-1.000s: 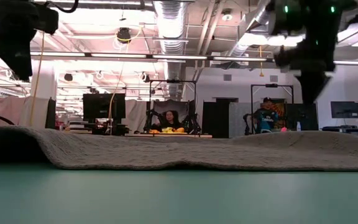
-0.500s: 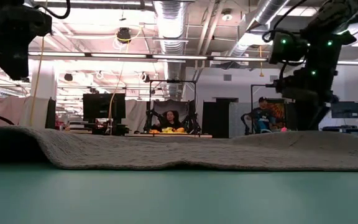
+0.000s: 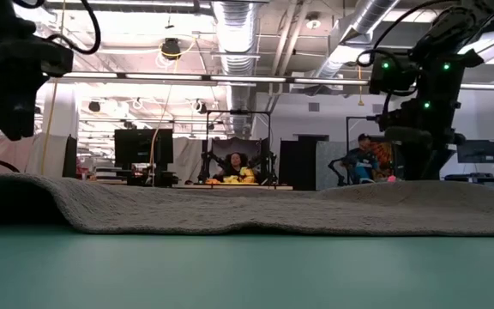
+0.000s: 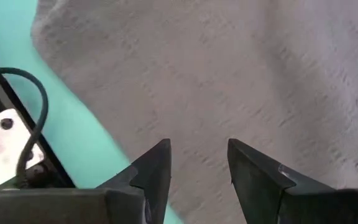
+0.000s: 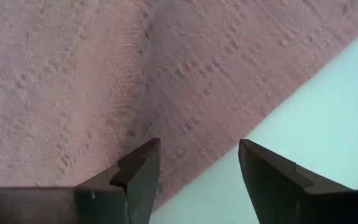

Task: Roll towel
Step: Roll the gray towel

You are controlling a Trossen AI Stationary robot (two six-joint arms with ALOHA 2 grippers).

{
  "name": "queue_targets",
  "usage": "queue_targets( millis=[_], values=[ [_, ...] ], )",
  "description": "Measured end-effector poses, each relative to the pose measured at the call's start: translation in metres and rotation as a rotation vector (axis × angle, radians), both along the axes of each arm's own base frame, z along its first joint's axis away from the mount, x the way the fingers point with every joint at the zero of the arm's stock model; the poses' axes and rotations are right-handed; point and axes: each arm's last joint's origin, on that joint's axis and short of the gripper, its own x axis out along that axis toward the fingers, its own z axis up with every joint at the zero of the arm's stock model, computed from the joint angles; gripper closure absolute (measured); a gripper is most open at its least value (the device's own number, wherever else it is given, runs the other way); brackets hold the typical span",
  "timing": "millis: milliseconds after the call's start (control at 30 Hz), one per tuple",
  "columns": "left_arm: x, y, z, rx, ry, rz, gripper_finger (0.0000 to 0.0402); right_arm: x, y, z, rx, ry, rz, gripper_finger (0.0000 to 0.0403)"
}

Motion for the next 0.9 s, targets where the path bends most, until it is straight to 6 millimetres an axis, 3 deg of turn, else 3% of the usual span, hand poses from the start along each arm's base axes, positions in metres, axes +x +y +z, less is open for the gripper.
queue_targets(
  millis=[300,533,900],
  values=[
    [-0.007,0.002,0.009,0.052,0.035,0.087,0.0255,-0.007,-0.005,-0.018,0.02,-0.064,-0.126,0.0158],
    [-0.006,0.001,0.008,0.07,0.023,0.128,0.0255,-0.014,-0.005,-0.021,-0.027,0.011,-0.154,0.0158],
    [0.0,0.0,0.001,0.083,0.078,0.181,0.0255,-0.005,-0.009,-0.018,-0.087,-0.065,-0.149,0.0158]
  ],
)
